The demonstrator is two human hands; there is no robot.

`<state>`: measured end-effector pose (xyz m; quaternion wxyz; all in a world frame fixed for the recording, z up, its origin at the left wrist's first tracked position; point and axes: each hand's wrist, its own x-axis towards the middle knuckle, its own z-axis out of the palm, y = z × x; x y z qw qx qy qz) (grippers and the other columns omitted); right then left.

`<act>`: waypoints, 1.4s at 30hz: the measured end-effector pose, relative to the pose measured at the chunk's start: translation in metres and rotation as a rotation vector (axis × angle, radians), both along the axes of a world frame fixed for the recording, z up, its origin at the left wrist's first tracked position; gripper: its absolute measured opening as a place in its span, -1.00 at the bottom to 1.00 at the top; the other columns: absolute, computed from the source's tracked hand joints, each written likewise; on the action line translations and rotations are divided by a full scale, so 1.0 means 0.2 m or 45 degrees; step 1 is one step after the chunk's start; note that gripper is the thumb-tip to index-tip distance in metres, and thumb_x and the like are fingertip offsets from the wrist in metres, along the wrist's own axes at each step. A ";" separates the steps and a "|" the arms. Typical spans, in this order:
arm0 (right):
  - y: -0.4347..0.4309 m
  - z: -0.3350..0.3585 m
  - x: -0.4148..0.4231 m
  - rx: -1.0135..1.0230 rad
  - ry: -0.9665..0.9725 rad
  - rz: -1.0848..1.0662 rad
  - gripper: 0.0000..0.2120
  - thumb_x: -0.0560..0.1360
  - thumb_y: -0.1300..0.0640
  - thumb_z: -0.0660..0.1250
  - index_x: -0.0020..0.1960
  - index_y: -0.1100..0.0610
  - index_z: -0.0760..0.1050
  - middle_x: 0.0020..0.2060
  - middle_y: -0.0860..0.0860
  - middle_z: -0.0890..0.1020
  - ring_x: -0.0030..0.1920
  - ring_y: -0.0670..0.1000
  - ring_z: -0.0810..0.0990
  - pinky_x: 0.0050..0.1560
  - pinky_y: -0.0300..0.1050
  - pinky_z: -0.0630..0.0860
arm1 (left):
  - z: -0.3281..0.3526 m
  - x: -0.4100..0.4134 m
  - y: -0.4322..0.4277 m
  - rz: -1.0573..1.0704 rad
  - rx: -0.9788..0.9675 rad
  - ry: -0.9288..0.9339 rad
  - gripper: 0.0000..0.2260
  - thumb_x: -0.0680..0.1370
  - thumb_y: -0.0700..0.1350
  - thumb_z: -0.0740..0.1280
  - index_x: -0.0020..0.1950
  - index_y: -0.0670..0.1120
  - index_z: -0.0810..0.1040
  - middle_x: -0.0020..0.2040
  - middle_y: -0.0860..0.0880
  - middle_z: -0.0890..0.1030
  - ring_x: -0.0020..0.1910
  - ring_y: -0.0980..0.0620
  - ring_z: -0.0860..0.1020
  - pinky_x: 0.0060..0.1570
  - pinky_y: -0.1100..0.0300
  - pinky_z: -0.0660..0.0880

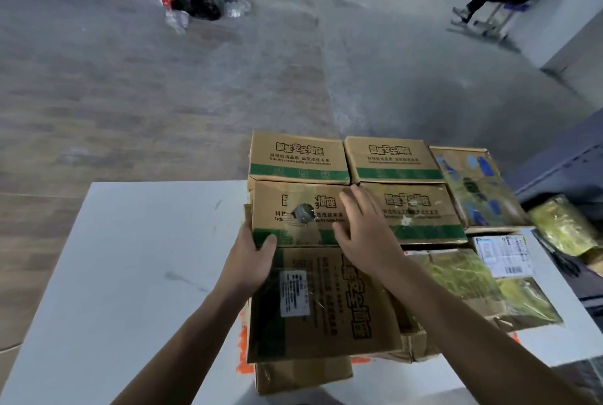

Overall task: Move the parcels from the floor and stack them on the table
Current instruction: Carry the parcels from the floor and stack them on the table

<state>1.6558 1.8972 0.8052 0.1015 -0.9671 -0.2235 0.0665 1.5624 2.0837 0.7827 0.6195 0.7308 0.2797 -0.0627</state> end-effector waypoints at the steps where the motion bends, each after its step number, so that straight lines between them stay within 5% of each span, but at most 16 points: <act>1: 0.01 0.00 0.00 -0.002 0.014 0.008 -0.42 0.64 -0.02 0.12 0.57 0.13 0.05 0.57 0.07 0.00 0.57 0.04 -0.11 0.46 -0.11 -0.19 | 0.00 0.00 -0.01 0.014 0.008 0.011 -0.62 0.63 -0.05 0.18 0.44 0.02 0.23 0.28 -0.01 0.50 0.21 -0.05 0.51 0.20 -0.07 0.50; 8: 0.04 -0.02 -0.02 -0.003 -0.016 0.045 -0.47 0.65 0.02 0.07 0.56 0.17 0.08 0.57 0.10 0.03 0.56 0.06 -0.11 0.47 -0.08 -0.23 | 0.01 -0.01 -0.02 0.037 0.052 -0.004 -0.62 0.64 -0.05 0.16 0.46 0.00 0.22 0.31 -0.02 0.48 0.23 -0.05 0.49 0.23 -0.05 0.48; 14: -0.01 0.03 0.05 0.012 -0.016 -0.062 -0.47 0.63 -0.05 0.12 0.54 0.14 0.18 0.54 0.10 0.12 0.55 0.07 0.02 0.54 0.06 0.05 | 0.06 0.03 0.03 0.130 0.013 0.011 -0.47 0.61 0.07 0.23 0.51 -0.06 0.17 0.40 -0.06 0.42 0.26 -0.09 0.49 0.18 0.05 0.45; 18: -0.04 0.03 0.09 -0.167 0.021 -0.077 -0.45 0.62 -0.13 0.06 0.55 0.08 0.15 0.55 0.08 0.08 0.56 0.07 -0.03 0.51 0.19 0.06 | 0.05 0.10 0.08 0.105 -0.102 -0.023 -0.59 0.56 0.05 0.32 0.37 -0.01 0.35 0.27 -0.02 0.55 0.08 -0.01 0.58 0.08 0.09 0.54; 23: -0.04 0.03 0.08 -0.274 -0.003 -0.039 -0.43 0.63 -0.16 -0.03 0.57 0.04 0.07 0.57 0.05 0.04 0.56 0.07 -0.06 0.53 0.13 0.01 | 0.01 0.12 0.07 0.097 -0.100 -0.039 -0.60 0.56 0.00 0.34 0.35 0.00 0.34 0.23 0.01 0.56 0.12 -0.01 0.57 0.12 0.04 0.55; 27: -0.03 0.03 0.09 -0.281 -0.017 -0.038 -0.44 0.63 -0.17 -0.02 0.57 0.04 0.09 0.56 0.04 0.07 0.56 0.06 -0.03 0.52 0.10 0.03 | 0.00 0.13 0.12 0.119 -0.176 -0.047 -0.57 0.58 0.05 0.29 0.40 -0.01 0.29 0.29 0.00 0.52 0.01 0.10 0.57 -0.17 0.28 0.55; 33: 0.04 0.06 0.18 -0.229 -0.107 0.015 -0.47 0.63 -0.14 0.03 0.55 0.01 0.14 0.55 0.03 0.11 0.55 0.06 -0.02 0.50 0.24 0.04 | 0.04 0.30 0.25 0.165 -0.067 -0.051 -0.39 0.58 0.18 0.23 0.55 0.00 0.13 0.47 -0.02 0.33 0.37 -0.09 0.40 0.10 0.13 0.35; 37: 0.06 0.04 0.26 -0.238 -0.006 -0.010 -0.44 0.63 -0.19 0.00 0.57 -0.03 0.07 0.58 0.00 -0.02 0.56 0.05 -0.10 0.48 0.30 0.05 | 0.05 0.37 0.25 -0.052 -0.175 -0.130 -0.65 0.58 0.18 0.22 0.34 0.15 0.38 0.18 0.13 0.60 0.10 0.07 0.59 0.02 0.10 0.51; 42: 0.04 -0.01 0.26 -0.310 0.013 0.014 -0.41 0.63 -0.21 -0.07 0.59 -0.02 -0.03 0.59 -0.02 -0.05 0.57 0.07 -0.16 0.51 0.27 -0.03 | -0.01 0.34 0.17 -0.045 -0.190 -0.201 -0.66 0.63 0.02 0.18 0.40 0.15 0.27 0.20 0.13 0.54 0.05 0.10 0.55 -0.13 0.29 0.46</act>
